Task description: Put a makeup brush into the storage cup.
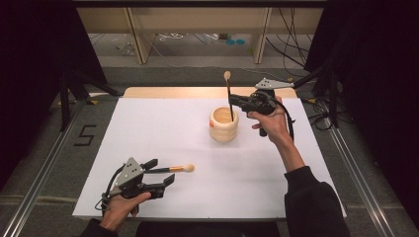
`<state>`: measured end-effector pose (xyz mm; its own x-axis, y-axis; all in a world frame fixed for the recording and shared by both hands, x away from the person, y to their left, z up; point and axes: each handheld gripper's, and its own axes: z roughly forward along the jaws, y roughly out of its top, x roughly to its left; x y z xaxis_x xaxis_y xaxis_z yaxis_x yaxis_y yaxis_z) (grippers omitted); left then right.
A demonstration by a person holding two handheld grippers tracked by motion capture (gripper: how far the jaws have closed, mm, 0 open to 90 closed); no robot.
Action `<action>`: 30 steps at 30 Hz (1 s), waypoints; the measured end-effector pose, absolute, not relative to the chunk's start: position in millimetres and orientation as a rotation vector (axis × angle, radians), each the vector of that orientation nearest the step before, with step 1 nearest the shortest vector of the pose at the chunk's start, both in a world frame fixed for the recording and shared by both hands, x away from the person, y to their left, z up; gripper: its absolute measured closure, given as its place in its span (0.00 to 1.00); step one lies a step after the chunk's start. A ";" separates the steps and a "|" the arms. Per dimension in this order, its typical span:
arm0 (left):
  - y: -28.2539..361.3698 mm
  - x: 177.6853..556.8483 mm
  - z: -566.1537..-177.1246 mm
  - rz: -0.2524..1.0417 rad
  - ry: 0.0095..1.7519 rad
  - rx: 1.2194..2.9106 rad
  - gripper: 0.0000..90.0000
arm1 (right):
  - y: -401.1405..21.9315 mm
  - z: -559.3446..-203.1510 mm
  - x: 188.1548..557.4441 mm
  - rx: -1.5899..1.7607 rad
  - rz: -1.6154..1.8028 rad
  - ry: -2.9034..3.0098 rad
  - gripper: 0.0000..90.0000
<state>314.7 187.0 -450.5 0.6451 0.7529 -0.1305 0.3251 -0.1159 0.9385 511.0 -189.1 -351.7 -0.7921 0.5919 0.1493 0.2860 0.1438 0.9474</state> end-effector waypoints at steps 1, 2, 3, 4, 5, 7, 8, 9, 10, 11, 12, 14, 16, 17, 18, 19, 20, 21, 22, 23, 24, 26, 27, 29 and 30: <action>187.0 315.0 -450.5 0.460 0.883 1.707 0.20 | -188.7 -352.1 514.1 0.865 1.696 2.155 0.92; 186.8 315.2 -450.8 0.461 0.883 1.707 0.20 | -188.7 -352.1 514.1 0.865 1.696 2.155 0.92; 186.9 315.3 -450.8 0.462 0.879 1.711 0.20 | -188.7 -351.8 515.2 0.864 1.692 2.156 0.92; 187.0 315.1 -450.7 0.463 0.876 1.714 0.20 | -187.5 -352.4 516.8 0.860 1.706 2.140 0.92; 187.2 315.3 -450.5 0.466 0.871 1.716 0.20 | -187.0 -352.2 518.1 0.853 1.703 2.138 0.92; 187.2 315.5 -450.4 0.467 0.872 1.715 0.20 | -184.5 -352.7 521.2 0.864 1.702 2.137 0.92; 187.4 315.8 -450.5 0.469 0.866 1.720 0.20 | -184.5 -352.7 521.2 0.864 1.702 2.137 0.92; 187.2 315.4 -450.6 0.466 0.869 1.718 0.20 | -183.6 -353.6 522.6 0.859 1.710 2.124 0.92; 187.0 314.9 -450.6 0.461 0.875 1.714 0.20 | -182.4 -354.9 525.0 0.847 1.715 2.104 0.92; 183.5 311.4 -451.1 0.391 0.911 1.686 0.20 | -181.6 -355.6 525.4 0.862 1.705 2.125 0.92; 186.0 314.1 -450.7 0.439 0.888 1.703 0.20 | -180.1 -357.2 526.7 0.866 1.710 2.118 0.92; 186.3 314.3 -450.9 0.441 0.886 1.708 0.20 | -178.0 -360.7 530.3 0.853 1.704 2.105 0.92; 185.9 313.8 -451.0 0.437 0.894 1.702 0.20 | -175.5 -363.0 531.3 0.875 1.698 2.116 0.92; 186.0 314.0 -450.8 0.440 0.892 1.702 0.20 | -174.9 -364.1 532.3 0.873 1.697 2.116 0.92; 186.3 314.4 -450.8 0.446 0.888 1.706 0.20 | -174.3 -365.0 532.9 0.878 1.685 2.120 0.92; 186.1 314.4 -451.0 0.446 0.888 1.706 0.20 | -173.5 -366.2 533.7 0.874 1.681 2.112 0.92; 186.9 314.7 -450.8 0.456 0.877 1.718 0.20 | -173.1 -367.5 535.4 0.858 1.683 2.102 0.92; 186.5 314.3 -450.9 0.449 0.885 1.711 0.20 | -172.6 -368.3 535.7 0.865 1.676 2.109 0.92; 186.4 314.2 -450.8 0.449 0.888 1.707 0.20 | -172.3 -369.0 536.2 0.868 1.673 2.104 0.92; 186.4 314.5 -450.7 0.452 0.886 1.706 0.20 | -171.9 -370.1 536.9 0.865 1.668 2.105 0.92; 186.4 314.6 -450.8 0.452 0.887 1.708 0.20 | -171.5 -372.1 538.3 0.861 1.662 2.102 0.92; 186.9 314.8 -450.8 0.459 0.877 1.716 0.20 | -170.8 -372.6 537.9 0.886 1.665 2.113 0.92; 186.5 314.4 -450.9 0.452 0.886 1.710 0.20 | -170.4 -373.7 539.1 0.876 1.666 2.101 0.92; 186.4 314.5 -450.7 0.453 0.885 1.708 0.20 | -169.7 -375.3 540.3 0.864 1.667 2.097 0.92; 186.8 314.8 -450.7 0.459 0.876 1.713 0.20 | -169.4 -375.7 540.0 0.870 1.655 2.105 0.92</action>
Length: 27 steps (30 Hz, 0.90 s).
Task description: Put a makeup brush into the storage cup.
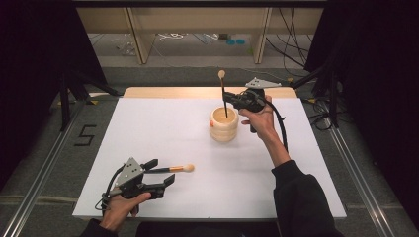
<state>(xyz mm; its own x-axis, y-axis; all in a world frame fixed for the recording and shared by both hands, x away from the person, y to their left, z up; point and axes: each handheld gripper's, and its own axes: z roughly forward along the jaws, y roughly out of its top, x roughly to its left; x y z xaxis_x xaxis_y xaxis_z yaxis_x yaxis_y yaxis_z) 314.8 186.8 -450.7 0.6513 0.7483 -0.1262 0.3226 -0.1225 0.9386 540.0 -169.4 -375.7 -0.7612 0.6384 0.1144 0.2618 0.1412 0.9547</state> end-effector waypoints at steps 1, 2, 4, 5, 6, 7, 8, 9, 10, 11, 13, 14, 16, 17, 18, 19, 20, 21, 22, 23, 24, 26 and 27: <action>187.1 314.9 -450.6 0.462 0.871 1.718 0.20 | -168.7 -376.5 540.4 0.873 1.654 2.107 0.92; 186.5 314.3 -450.8 0.453 0.883 1.709 0.20 | -167.8 -377.5 540.6 0.871 1.662 2.102 0.92; 186.6 314.1 -450.5 0.455 0.887 1.706 0.20 | -167.1 -378.4 540.4 0.880 1.655 2.116 0.92; 186.5 314.1 -450.5 0.455 0.887 1.707 0.20 | -166.9 -379.3 541.0 0.871 1.653 2.112 0.92; 186.6 313.9 -450.6 0.456 0.886 1.710 0.20 | -166.3 -380.1 540.6 0.886 1.650 2.120 0.92; 186.6 313.7 -450.5 0.457 0.888 1.709 0.20 | -166.3 -381.4 542.2 0.860 1.652 2.109 0.92; 187.7 314.8 -450.1 0.465 0.864 1.720 0.20 | -166.0 -381.6 541.0 0.889 1.646 2.131 0.92; 187.4 315.3 -450.5 0.458 0.860 1.712 0.20 | -166.1 -383.3 542.3 0.870 1.647 2.122 0.92; 187.5 314.8 -450.1 0.465 0.866 1.719 0.20 | -166.0 -384.1 542.5 0.879 1.635 2.123 0.92; 187.5 314.8 -450.2 0.464 0.865 1.719 0.20 | -165.8 -385.7 542.7 0.880 1.643 2.124 0.92; 187.6 315.1 -450.5 0.460 0.860 1.716 0.20 | -165.9 -388.3 543.4 0.887 1.635 2.121 0.92; 187.6 314.8 -450.1 0.462 0.864 1.716 0.20 | -165.8 -389.1 543.1 0.910 1.641 2.134 0.92; 187.6 314.6 -449.9 0.463 0.865 1.719 0.20 | -166.6 -391.5 544.2 0.901 1.633 2.132 0.92; 187.7 314.5 -449.9 0.462 0.864 1.721 0.20 | -166.8 -392.6 544.2 0.903 1.625 2.130 0.92; 187.8 314.4 -449.9 0.464 0.865 1.721 0.20 | -166.6 -393.6 544.5 0.906 1.628 2.132 0.92; 187.7 314.4 -449.8 0.462 0.865 1.719 0.20 | -166.5 -394.5 544.6 0.911 1.628 2.134 0.92; 187.7 314.5 -449.8 0.462 0.865 1.719 0.20 | -166.0 -395.6 544.6 0.913 1.633 2.135 0.92; 187.6 314.4 -449.8 0.463 0.867 1.719 0.20 | -165.5 -396.5 544.6 0.920 1.629 2.135 0.92; 187.6 314.6 -450.1 0.459 0.862 1.721 0.20 | -165.8 -397.2 544.6 0.915 1.623 2.140 0.92; 187.7 314.9 -450.3 0.459 0.858 1.721 0.20 | -165.4 -398.4 544.7 0.918 1.626 2.137 0.92; 187.6 314.8 -450.3 0.459 0.860 1.719 0.20 | -165.4 -398.4 544.7 0.918 1.626 2.137 0.92; 187.5 315.0 -450.3 0.458 0.859 1.718 0.20 | -165.2 -399.0 544.3 0.930 1.619 2.141 0.92; 187.6 314.9 -450.3 0.458 0.859 1.720 0.20 | -165.0 -399.7 544.5 0.925 1.626 2.135 0.92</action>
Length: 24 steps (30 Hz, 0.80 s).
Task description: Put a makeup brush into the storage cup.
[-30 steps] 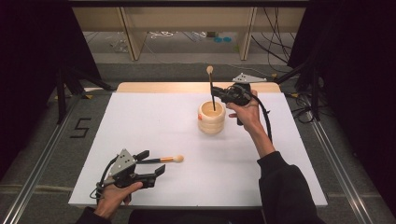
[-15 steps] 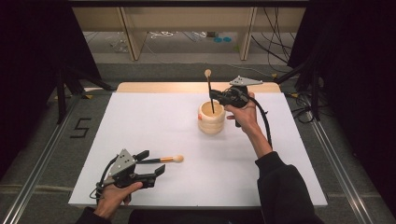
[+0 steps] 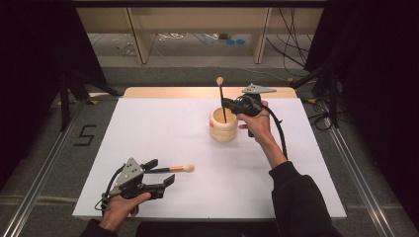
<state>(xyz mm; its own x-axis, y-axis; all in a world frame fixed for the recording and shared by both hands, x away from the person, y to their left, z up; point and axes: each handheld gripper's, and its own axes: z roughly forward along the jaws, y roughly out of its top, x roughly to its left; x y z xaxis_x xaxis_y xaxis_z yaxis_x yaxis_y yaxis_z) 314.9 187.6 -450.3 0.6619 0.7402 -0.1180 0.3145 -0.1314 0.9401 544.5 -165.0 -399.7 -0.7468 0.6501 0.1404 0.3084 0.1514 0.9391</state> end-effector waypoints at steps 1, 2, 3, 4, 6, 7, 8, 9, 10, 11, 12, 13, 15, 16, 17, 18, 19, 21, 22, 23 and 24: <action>187.6 314.8 -450.3 0.458 0.859 1.720 0.20 | -165.4 -399.5 544.0 0.932 1.616 2.143 0.92; 187.8 314.3 -449.7 0.463 0.866 1.723 0.20 | -165.1 -400.2 544.4 0.927 1.629 2.136 0.92; 187.9 314.4 -449.7 0.462 0.866 1.720 0.20 | -165.2 -400.6 544.3 0.927 1.630 2.140 0.92; 187.9 314.5 -449.6 0.462 0.866 1.720 0.20 | -165.6 -401.0 544.2 0.929 1.619 2.146 0.92; 187.9 314.4 -449.7 0.461 0.866 1.721 0.20 | -165.3 -402.6 543.7 0.951 1.626 2.153 0.92; 187.9 314.3 -449.7 0.461 0.865 1.722 0.20 | -165.7 -403.4 544.3 0.935 1.610 2.149 0.92; 187.9 314.4 -449.6 0.461 0.865 1.720 0.20 | -165.4 -403.7 543.5 0.949 1.609 2.163 0.92; 187.8 314.5 -449.6 0.460 0.866 1.719 0.20 | -165.0 -404.6 544.0 0.940 1.621 2.155 0.92; 187.8 314.4 -449.7 0.460 0.866 1.720 0.20 | -164.4 -405.7 543.9 0.938 1.617 2.152 0.92; 187.8 314.3 -449.7 0.460 0.866 1.721 0.20 | -164.3 -406.2 543.1 0.945 1.609 2.160 0.92; 188.3 314.0 -449.2 0.461 0.868 1.728 0.20 | -164.2 -407.0 542.8 0.943 1.599 2.172 0.92; 188.4 314.1 -449.1 0.460 0.867 1.727 0.20 | -163.4 -408.3 543.0 0.940 1.608 2.167 0.92; 188.3 314.2 -449.3 0.460 0.866 1.724 0.20 | -163.1 -409.8 542.8 0.937 1.593 2.167 0.92; 188.2 314.3 -449.4 0.460 0.864 1.723 0.20 | -162.5 -410.9 542.7 0.939 1.599 2.162 0.92; 188.2 314.2 -449.5 0.459 0.864 1.722 0.20 | -162.8 -411.5 542.4 0.943 1.597 2.174 0.92; 188.2 314.3 -449.5 0.460 0.863 1.720 0.20 | -162.7 -412.9 542.5 0.942 1.592 2.177 0.92; 188.1 314.3 -449.4 0.459 0.863 1.719 0.20 | -162.7 -413.6 541.9 0.959 1.592 2.187 0.91; 188.0 314.3 -449.5 0.459 0.863 1.721 0.20 | -163.3 -414.7 541.9 0.985 1.590 2.185 0.85; 188.0 314.2 -449.5 0.458 0.864 1.721 0.20 | -164.0 -415.2 542.8 0.972 1.578 2.179 0.80; 188.1 314.3 -449.4 0.459 0.864 1.721 0.20 | -164.3 -414.7 542.3 0.993 1.565 2.173 0.73; 188.0 314.3 -449.3 0.458 0.864 1.720 0.20 | -164.6 -413.7 541.7 1.014 1.550 2.164 0.66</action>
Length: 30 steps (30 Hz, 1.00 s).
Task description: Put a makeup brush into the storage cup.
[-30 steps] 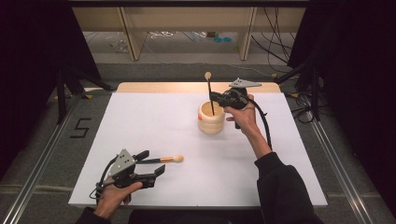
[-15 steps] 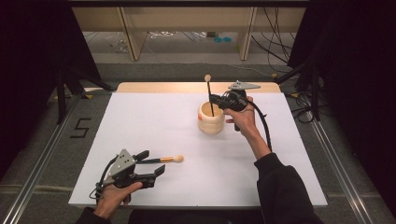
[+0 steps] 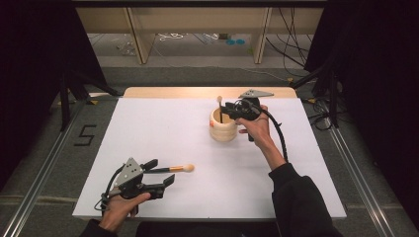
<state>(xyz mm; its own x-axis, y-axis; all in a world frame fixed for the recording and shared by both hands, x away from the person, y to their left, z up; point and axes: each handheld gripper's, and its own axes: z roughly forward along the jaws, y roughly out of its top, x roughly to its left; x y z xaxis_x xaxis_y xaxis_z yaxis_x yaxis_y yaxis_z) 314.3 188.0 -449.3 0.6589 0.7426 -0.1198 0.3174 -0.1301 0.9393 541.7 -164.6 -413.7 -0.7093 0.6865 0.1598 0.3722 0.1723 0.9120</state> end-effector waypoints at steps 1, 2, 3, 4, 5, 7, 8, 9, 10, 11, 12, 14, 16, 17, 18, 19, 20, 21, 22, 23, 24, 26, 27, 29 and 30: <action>188.1 314.4 -449.3 0.458 0.863 1.721 0.20 | -164.4 -412.0 540.2 1.060 1.539 2.162 0.59; 188.1 314.2 -449.3 0.458 0.864 1.723 0.20 | -165.2 -411.1 540.6 1.067 1.529 2.146 0.54; 188.3 314.0 -449.1 0.459 0.865 1.726 0.20 | -165.9 -409.3 539.4 1.092 1.524 2.139 0.52; 188.2 313.9 -449.1 0.461 0.867 1.723 0.20 | -166.5 -407.7 538.2 1.105 1.523 2.131 0.49; 188.3 314.1 -449.3 0.460 0.864 1.717 0.20 | -167.0 -406.4 537.3 1.108 1.523 2.121 0.46; 188.3 314.0 -449.2 0.460 0.868 1.716 0.20 | -168.2 -402.6 534.3 1.126 1.518 2.112 0.42; 188.3 314.0 -449.2 0.460 0.867 1.718 0.20 | -169.2 -401.2 533.0 1.122 1.514 2.099 0.40; 188.3 314.0 -449.2 0.461 0.867 1.718 0.20 | -169.5 -400.2 531.7 1.131 1.519 2.101 0.39; 188.3 314.0 -449.2 0.460 0.868 1.716 0.20 | -170.1 -398.6 530.1 1.133 1.516 2.098 0.38; 188.3 314.0 -449.1 0.460 0.868 1.715 0.20 | -170.6 -397.6 528.5 1.129 1.510 2.093 0.37; 188.3 314.1 -449.2 0.460 0.868 1.715 0.20 | -170.7 -396.6 526.6 1.139 1.509 2.082 0.36; 188.5 313.9 -449.2 0.460 0.867 1.718 0.20 | -171.5 -394.9 523.9 1.128 1.498 2.083 0.33; 188.9 314.3 -449.0 0.462 0.862 1.719 0.20 | -172.6 -392.1 520.5 1.126 1.483 2.082 0.32; 189.0 314.4 -449.0 0.463 0.861 1.720 0.20 | -172.8 -390.4 518.5 1.132 1.480 2.091 0.32; 188.8 314.0 -449.2 0.463 0.868 1.718 0.20 | -173.5 -389.7 517.7 1.112 1.469 2.084 0.32; 188.9 314.0 -449.3 0.463 0.867 1.720 0.20 | -173.7 -388.6 516.1 1.105 1.471 2.084 0.31; 188.5 313.7 -449.4 0.458 0.875 1.715 0.20 | -173.9 -387.6 514.4 1.099 1.470 2.080 0.31; 188.2 313.3 -449.4 0.454 0.883 1.709 0.20 | -174.2 -386.6 512.4 1.091 1.477 2.074 0.31; 188.2 313.4 -449.3 0.454 0.884 1.707 0.20 | -174.6 -385.8 510.5 1.089 1.489 2.071 0.31; 188.3 313.4 -449.4 0.454 0.884 1.708 0.20 | -174.8 -384.9 508.7 1.083 1.490 2.076 0.31; 188.3 313.4 -449.5 0.454 0.884 1.709 0.20 | -174.7 -383.9 506.3 1.093 1.493 2.082 0.31; 188.4 313.5 -449.6 0.454 0.885 1.710 0.20 | -175.3 -383.4 502.6 1.076 1.498 2.080 0.31; 188.7 313.8 -449.5 0.457 0.881 1.712 0.20 | -175.4 -382.5 500.3 1.088 1.505 2.085 0.31; 189.3 314.1 -449.4 0.465 0.869 1.722 0.20 | -176.6 -381.8 496.8 1.073 1.504 2.079 0.31; 188.7 313.7 -449.7 0.456 0.881 1.714 0.20 | -177.3 -381.3 494.8 1.074 1.503 2.078 0.31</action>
